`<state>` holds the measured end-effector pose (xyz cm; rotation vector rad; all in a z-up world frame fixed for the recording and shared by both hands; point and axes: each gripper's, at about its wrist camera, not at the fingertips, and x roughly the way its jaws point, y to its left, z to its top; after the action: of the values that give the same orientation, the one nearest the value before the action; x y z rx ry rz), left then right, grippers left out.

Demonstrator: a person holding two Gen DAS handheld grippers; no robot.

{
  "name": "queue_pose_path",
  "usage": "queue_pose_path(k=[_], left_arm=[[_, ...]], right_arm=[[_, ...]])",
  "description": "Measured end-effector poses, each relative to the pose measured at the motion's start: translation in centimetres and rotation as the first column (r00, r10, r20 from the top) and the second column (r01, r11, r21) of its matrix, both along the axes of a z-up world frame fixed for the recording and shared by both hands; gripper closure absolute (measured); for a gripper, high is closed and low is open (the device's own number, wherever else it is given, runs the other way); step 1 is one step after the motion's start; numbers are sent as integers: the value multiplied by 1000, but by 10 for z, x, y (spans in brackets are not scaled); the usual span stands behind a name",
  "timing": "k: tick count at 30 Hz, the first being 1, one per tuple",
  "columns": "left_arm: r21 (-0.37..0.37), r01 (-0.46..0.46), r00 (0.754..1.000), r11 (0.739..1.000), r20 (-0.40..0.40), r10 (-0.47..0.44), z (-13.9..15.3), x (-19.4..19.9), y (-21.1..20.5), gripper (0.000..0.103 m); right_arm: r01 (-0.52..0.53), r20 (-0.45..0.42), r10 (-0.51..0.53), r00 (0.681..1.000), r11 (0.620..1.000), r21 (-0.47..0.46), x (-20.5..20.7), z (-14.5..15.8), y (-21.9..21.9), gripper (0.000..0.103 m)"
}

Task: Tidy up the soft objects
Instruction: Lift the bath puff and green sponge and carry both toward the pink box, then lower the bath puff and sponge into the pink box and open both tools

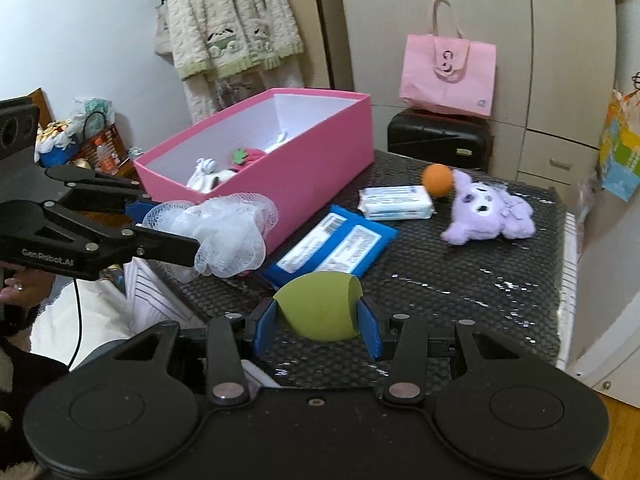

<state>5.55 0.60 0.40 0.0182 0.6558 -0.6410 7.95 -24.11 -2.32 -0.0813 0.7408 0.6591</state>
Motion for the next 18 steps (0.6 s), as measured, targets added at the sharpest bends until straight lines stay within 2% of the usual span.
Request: queue_pose_path(k=[4,10,12,18], left_arm=[[-2,18,1000,1000,-21,-18,6,-11,13,68],[-7,24,1000,1000,6,-24,26,-28,40,68],[-22,41,999,999,-20,-41,31,-30,50,68],[-22,-20,1000,1000,-10,20,49,-25,82,68]], right_arm=[[-44,-20,45,999,999,12,-2,3,14,53],[-118,-21,119,993,992,37,-9,17,38,53],[-140,-12,141,990,990,34,-10,22,46,53],[-198,35,198,979,980,-16,-5,40,75,53]])
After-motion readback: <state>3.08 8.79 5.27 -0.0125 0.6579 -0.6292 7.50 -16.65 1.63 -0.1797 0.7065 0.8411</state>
